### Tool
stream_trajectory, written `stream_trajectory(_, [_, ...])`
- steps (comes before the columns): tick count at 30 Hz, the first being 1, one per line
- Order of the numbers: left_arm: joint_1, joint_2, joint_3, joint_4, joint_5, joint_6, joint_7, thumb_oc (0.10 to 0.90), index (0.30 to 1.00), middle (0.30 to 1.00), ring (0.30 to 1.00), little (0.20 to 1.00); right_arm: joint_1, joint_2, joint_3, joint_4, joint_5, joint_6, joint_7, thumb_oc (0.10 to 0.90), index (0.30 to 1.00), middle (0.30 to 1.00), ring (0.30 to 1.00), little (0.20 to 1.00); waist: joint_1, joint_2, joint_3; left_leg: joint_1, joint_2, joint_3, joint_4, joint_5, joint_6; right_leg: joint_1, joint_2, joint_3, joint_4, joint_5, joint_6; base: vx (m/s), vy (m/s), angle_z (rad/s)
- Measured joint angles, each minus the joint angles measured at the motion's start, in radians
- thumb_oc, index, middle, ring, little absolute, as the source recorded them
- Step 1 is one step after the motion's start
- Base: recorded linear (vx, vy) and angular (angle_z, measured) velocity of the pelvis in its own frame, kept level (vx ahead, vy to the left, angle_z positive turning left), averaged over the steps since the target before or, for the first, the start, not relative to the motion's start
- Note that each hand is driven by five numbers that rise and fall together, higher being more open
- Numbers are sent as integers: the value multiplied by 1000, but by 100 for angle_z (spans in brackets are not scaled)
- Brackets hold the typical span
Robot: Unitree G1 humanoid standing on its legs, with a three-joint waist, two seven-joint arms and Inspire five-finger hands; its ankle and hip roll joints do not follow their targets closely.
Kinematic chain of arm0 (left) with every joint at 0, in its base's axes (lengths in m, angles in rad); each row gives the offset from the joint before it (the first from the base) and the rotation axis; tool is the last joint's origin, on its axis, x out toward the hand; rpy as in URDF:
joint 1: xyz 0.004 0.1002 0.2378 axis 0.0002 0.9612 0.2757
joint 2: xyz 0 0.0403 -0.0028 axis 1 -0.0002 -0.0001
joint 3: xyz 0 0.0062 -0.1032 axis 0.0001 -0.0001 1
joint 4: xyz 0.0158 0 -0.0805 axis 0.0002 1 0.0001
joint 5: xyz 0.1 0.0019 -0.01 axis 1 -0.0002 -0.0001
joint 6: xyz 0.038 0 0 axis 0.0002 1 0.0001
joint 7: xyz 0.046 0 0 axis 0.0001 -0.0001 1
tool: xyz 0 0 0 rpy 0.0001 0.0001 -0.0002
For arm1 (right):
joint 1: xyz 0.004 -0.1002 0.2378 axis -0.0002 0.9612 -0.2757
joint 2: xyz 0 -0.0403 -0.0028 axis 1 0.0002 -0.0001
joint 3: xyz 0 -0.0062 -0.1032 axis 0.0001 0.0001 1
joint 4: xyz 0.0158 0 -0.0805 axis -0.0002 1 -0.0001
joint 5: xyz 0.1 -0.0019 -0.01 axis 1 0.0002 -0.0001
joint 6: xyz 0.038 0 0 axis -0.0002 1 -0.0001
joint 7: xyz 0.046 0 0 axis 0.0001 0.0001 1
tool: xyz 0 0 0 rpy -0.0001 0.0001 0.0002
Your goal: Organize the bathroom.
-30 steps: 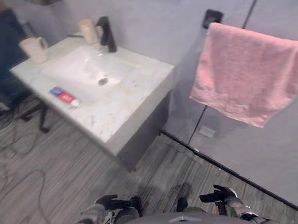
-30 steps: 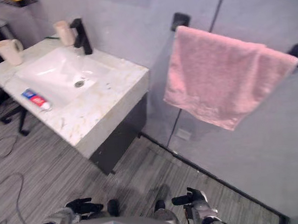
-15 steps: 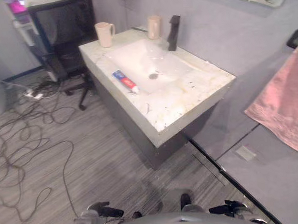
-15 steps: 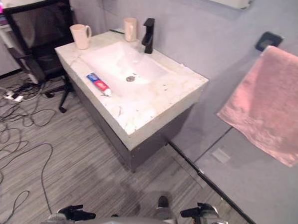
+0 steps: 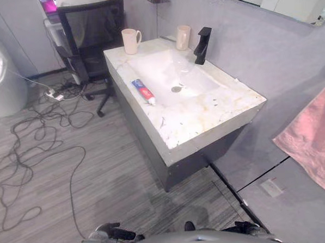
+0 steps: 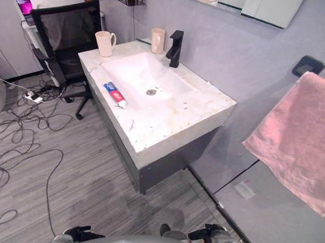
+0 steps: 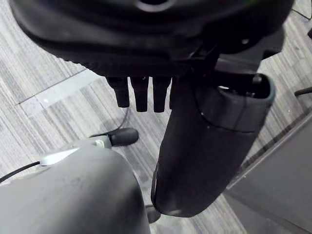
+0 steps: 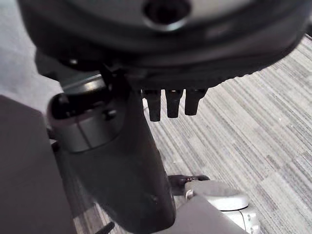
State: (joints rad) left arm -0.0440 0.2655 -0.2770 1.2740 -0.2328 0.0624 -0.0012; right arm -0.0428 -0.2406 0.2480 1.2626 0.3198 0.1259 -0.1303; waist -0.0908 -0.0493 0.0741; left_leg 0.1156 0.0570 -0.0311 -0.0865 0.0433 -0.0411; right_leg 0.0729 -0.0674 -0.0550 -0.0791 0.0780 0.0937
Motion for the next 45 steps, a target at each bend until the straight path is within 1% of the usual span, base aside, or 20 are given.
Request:
stream_trajectory(4, [-22, -3, 18, 7, 0, -5, 10, 800, 900, 900, 900, 900, 1, -1, -3, 1, -1, 2, 17, 800, 900, 900, 900, 900, -2, 12, 13, -40, -7, 3, 58, 0, -19, 16, -6, -19, 0, -4, -2, 18, 94, 34])
stream_trajectory(6, [-76, -14, 19, 12, -1, -35, 15, 800, 900, 900, 900, 900, -5, -10, -5, 10, -1, 7, 22, 800, 900, 900, 900, 900, -20, 21, 50, -92, 1, 74, 91, 6, -59, 37, -15, -31, -1, -20, -25, 7, 156, 118])
stream_trajectory(8, [-81, -23, 21, -7, -4, -56, 17, 800, 900, 900, 900, 900, -13, -22, -2, 19, -14, 7, 35, 800, 900, 900, 900, 900, -17, 29, 89, -89, 29, 221, 110, -37, -22, 44, -33, -63, -6, -21, -37, 54, 159, 72])
stream_trajectory(9, [-72, -29, 21, -6, -6, -56, 19, 800, 900, 900, 900, 900, -18, -30, 6, 20, -42, 7, 38, 800, 900, 900, 900, 900, -20, 29, 96, -99, 35, 262, 175, -67, 15, 50, -61, -76, -6, -21, -38, 86, 179, 33])
stream_trajectory(10, [-64, -32, 22, -5, -6, -56, 18, 800, 900, 900, 900, 900, -24, -35, 18, 20, -42, 8, 39, 800, 900, 900, 900, 900, -19, 29, 96, -99, 37, 276, 206, -84, 16, 53, -73, -81, -6, -21, -37, 126, 233, 16])
stream_trajectory(11, [-59, -35, 25, 2, -6, -56, 19, 800, 900, 900, 900, 900, -23, -40, 31, 20, -43, 10, 40, 800, 900, 900, 900, 900, -19, 30, 96, -92, 44, 282, 225, -97, 17, 57, -79, -82, -6, -23, -32, 130, 235, 25])
stream_trajectory(12, [-52, -47, 43, 7, -5, -58, 21, 800, 900, 900, 900, 900, -14, -50, 32, 17, -41, 15, 44, 800, 900, 900, 900, 900, -25, 60, 89, -75, 84, 285, 192, -108, -3, 69, -61, -87, 0, -29, -17, 153, 287, 33])
stream_trajectory(13, [-54, -51, 49, 8, -5, -60, 22, 800, 900, 900, 900, 900, -10, -50, 31, 18, -41, 19, 43, 800, 900, 900, 900, 900, -25, 59, 91, -71, 84, 291, 182, -80, -8, 73, -54, -85, 1, -29, -14, 141, 277, 43])
stream_trajectory(17, [-19, -29, 49, 4, -4, -61, 25, 800, 900, 900, 900, 900, -2, -26, 22, 21, -40, 46, 54, 800, 900, 900, 900, 900, -8, 4, 65, -48, 42, 285, 84, -22, -3, 67, -88, -63, 4, -33, -9, 136, 332, 27])
stream_trajectory(19, [-13, -23, 48, 7, -4, -59, 24, 800, 900, 900, 900, 900, -4, -25, 11, 19, -39, 46, 49, 800, 900, 900, 900, 900, -9, -8, 57, -25, 35, 277, 42, 15, 4, 66, -88, -62, 23, -30, -4, 92, 325, 22])
stream_trajectory(28, [-48, -23, 34, 3, -7, -53, 17, 800, 900, 900, 900, 900, -23, -21, -24, 10, -21, 69, 3, 800, 900, 900, 900, 900, -27, -11, 27, -5, -1, 293, 42, -3, 19, 45, -140, -87, 135, -78, 15, 114, 462, 9])
stream_trajectory(32, [-117, -51, -33, 20, -21, -37, 17, 800, 900, 900, 900, 900, -51, -41, -42, 17, -22, 68, 9, 800, 900, 900, 900, 900, -50, 50, 61, 18, -11, 313, 35, -19, 59, -147, -184, -82, 531, -27, 3, 155, 424, 5])
stream_trajectory(33, [-117, -53, -35, 19, -32, -36, 19, 800, 900, 900, 900, 900, -49, -42, -41, 20, -21, 74, 15, 800, 900, 900, 900, 900, -62, 75, 72, 53, -14, 305, 3, -6, 83, -198, -182, -55, 617, 13, 10, 153, 217, 6])
stream_trajectory(34, [-115, -50, -36, 20, -32, -35, 20, 800, 900, 900, 900, 900, -49, -41, -41, 21, -19, 74, 14, 800, 900, 900, 900, 900, -65, 76, 72, 56, -14, 302, -5, -1, 92, -211, -173, -30, 633, 5, 18, 174, 190, 15])
stream_trajectory(38, [-135, -37, -63, 20, -30, -22, 23, 800, 900, 900, 900, 900, -50, -30, -32, 28, -19, 82, 18, 800, 900, 900, 900, 900, -111, 80, 80, 26, -7, 250, -4, 8, 129, -250, -56, 29, 494, -29, 52, 251, 171, 37])
stream_trajectory(39, [-138, -33, -61, 21, -27, -13, 27, 800, 900, 900, 900, 900, -50, -25, -29, 33, -19, 83, 18, 800, 900, 900, 900, 900, -129, 76, 86, 14, -8, 227, -4, 13, 137, -234, -11, 41, 373, -45, 65, 198, 133, 48])
stream_trajectory(41, [-139, -48, -61, 15, -27, -5, 29, 800, 900, 900, 900, 900, -45, -21, -29, 33, -19, 84, 17, 800, 900, 900, 900, 900, -153, 57, 94, 3, -22, 214, -4, 12, 135, -211, 38, 21, 268, -48, 64, 218, 135, 42])
stream_trajectory(43, [-143, -55, -63, 13, -27, 9, 40, 800, 900, 900, 900, 900, -37, -15, -30, 34, -19, 86, 17, 800, 900, 900, 900, 900, -168, 45, 89, -10, -43, 187, -4, 9, 131, -189, 54, 3, 224, -80, 66, 192, 95, 55])
stream_trajectory(44, [-148, -63, -63, 9, -28, 12, 46, 800, 900, 900, 900, 900, -17, 1, -42, 33, -19, 85, 15, 800, 900, 900, 900, 900, -184, 4, 75, -16, -90, 164, -4, 1, 123, -159, 48, 38, 181, -102, 23, 126, 45, 52])
stream_trajectory(45, [-148, -63, -63, 9, -28, 12, 46, 800, 900, 900, 900, 900, -17, 1, -42, 33, -19, 85, 15, 800, 900, 900, 900, 900, -184, 4, 75, -16, -90, 164, -4, 1, 123, -159, 48, 38, 181, -102, 23, 247, 63, 68])
